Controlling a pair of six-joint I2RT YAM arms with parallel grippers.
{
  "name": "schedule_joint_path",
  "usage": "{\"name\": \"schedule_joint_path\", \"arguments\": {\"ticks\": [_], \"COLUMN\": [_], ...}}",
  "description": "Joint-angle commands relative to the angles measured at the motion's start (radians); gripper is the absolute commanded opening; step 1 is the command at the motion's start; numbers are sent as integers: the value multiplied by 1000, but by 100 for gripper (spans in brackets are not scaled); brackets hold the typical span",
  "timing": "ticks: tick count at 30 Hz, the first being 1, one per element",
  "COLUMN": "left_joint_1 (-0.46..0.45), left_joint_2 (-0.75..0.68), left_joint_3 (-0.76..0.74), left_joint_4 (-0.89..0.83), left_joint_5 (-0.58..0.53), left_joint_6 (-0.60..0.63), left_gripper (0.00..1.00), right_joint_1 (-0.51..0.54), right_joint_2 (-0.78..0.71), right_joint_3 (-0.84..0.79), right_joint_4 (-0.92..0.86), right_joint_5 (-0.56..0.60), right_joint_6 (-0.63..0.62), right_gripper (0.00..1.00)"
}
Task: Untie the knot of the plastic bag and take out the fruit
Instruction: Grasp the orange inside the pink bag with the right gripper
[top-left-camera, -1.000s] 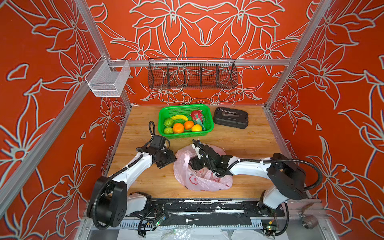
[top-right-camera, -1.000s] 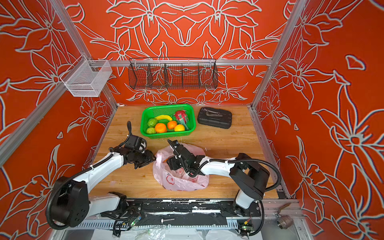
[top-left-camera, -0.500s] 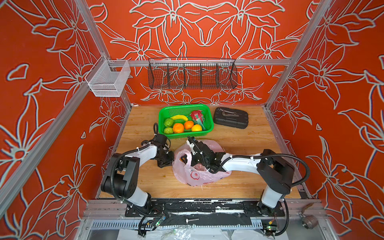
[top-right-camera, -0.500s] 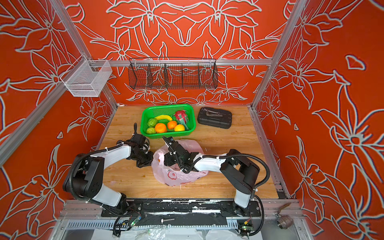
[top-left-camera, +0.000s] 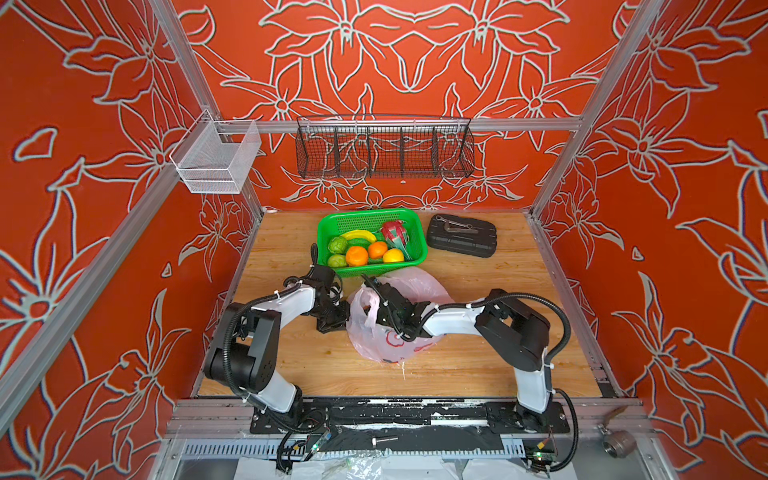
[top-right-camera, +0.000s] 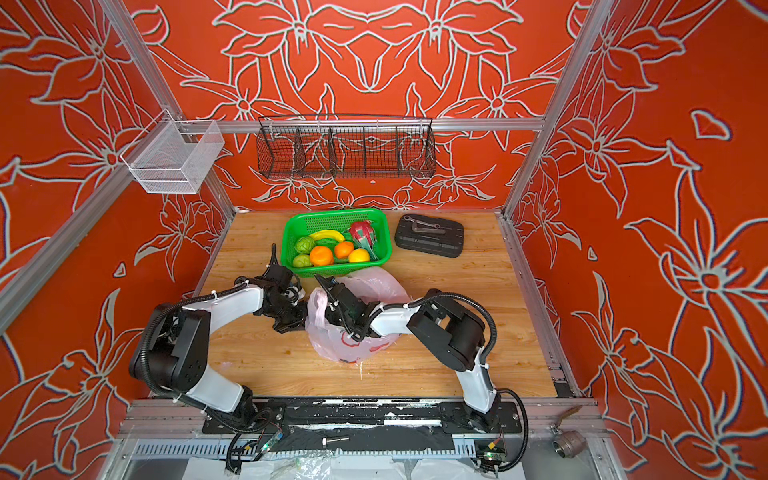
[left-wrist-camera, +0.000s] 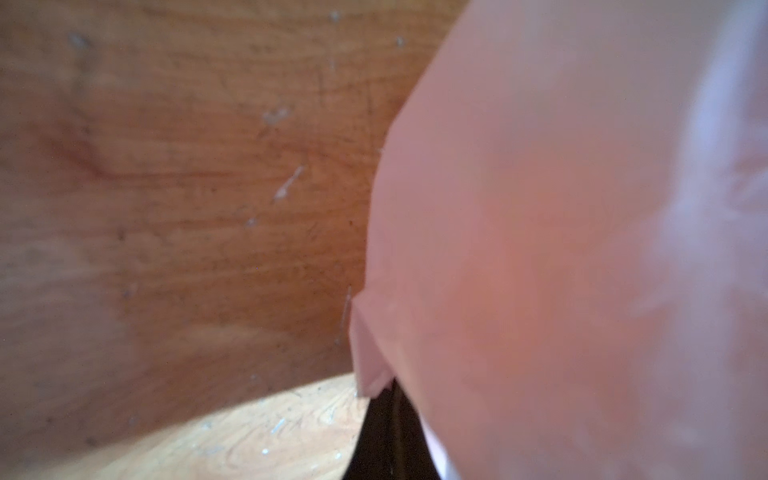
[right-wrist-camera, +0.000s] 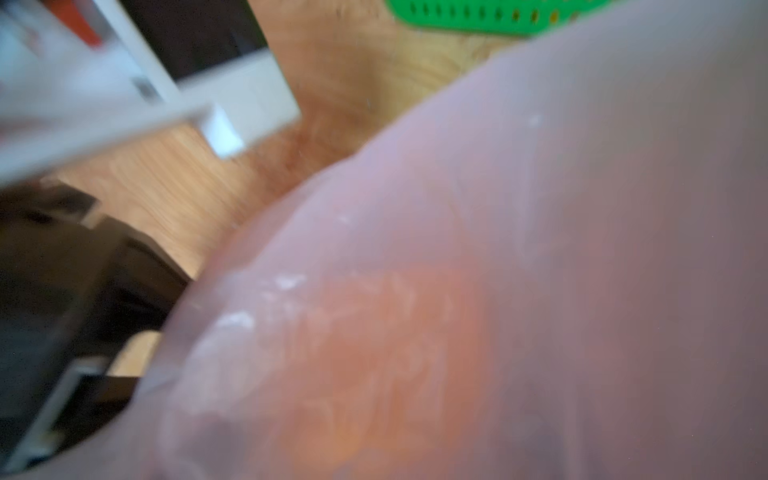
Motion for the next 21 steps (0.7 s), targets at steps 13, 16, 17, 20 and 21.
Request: {"name": "schedule_joint_path", "arguments": {"ticks": [13, 16, 17, 20, 21], "left_joint_1": [4, 4, 4, 4, 4], "left_joint_2": [-71, -72, -73, -74, -76], "left_joint_3": [-4, -3, -5, -6, -7], "left_joint_4": [-60, -65, -66, -65, -65], "left_joint_5": [-39, -44, -47, -52, -52], "left_joint_6": [-1, -4, -6, -11, -12], "left_gripper": [0, 0, 0, 0, 0], "right_joint_1": [-19, -24, -25, -26, -26], "right_joint_2": [-119, -175, -195, -265, -287], "right_joint_3": [-121, -165, -185, -242, -259], "right_joint_4": [73, 79, 80, 81, 79], "right_joint_5": [13, 24, 27, 38, 42], "right_joint_6": [25, 12, 7, -14, -21], "right_gripper": [45, 44, 44, 43, 43]}}
